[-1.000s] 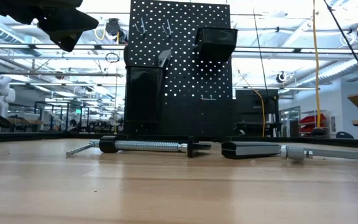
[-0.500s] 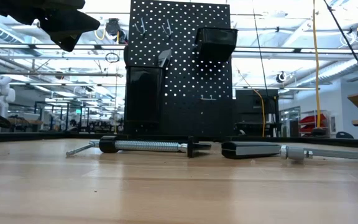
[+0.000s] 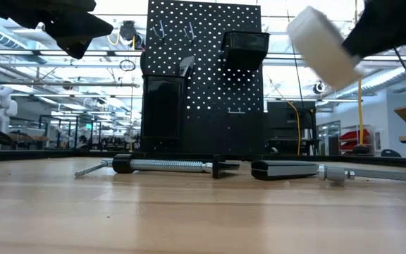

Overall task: Hang tools onto peg board
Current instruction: Hang the white tape on the pegboard

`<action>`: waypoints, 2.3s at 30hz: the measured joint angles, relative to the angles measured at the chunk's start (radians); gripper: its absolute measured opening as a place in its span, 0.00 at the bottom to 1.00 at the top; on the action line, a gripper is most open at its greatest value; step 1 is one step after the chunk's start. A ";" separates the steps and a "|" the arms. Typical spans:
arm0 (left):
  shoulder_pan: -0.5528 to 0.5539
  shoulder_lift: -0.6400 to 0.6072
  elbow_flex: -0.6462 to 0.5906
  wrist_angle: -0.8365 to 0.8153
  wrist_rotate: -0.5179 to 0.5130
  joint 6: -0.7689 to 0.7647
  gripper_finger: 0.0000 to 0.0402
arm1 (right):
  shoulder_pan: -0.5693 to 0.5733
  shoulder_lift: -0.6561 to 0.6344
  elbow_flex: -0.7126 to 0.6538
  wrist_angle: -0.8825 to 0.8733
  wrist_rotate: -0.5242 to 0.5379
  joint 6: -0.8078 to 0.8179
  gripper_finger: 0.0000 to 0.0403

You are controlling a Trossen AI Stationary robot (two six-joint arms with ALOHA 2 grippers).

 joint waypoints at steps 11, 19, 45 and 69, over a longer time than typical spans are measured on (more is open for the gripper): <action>0.000 0.000 0.000 -0.023 0.000 -0.007 0.44 | -0.207 0.000 -0.205 0.524 0.257 -0.133 0.16; 0.000 0.000 0.000 -0.021 0.000 -0.007 0.44 | -0.332 0.017 -0.296 0.914 0.322 -0.344 0.16; 0.000 0.000 0.000 -0.020 0.000 0.018 0.44 | -0.612 0.401 -0.300 1.547 0.498 -0.483 0.16; 0.001 0.000 0.000 -0.020 -0.008 0.019 0.44 | -0.768 0.401 -0.269 1.854 0.387 -1.015 0.16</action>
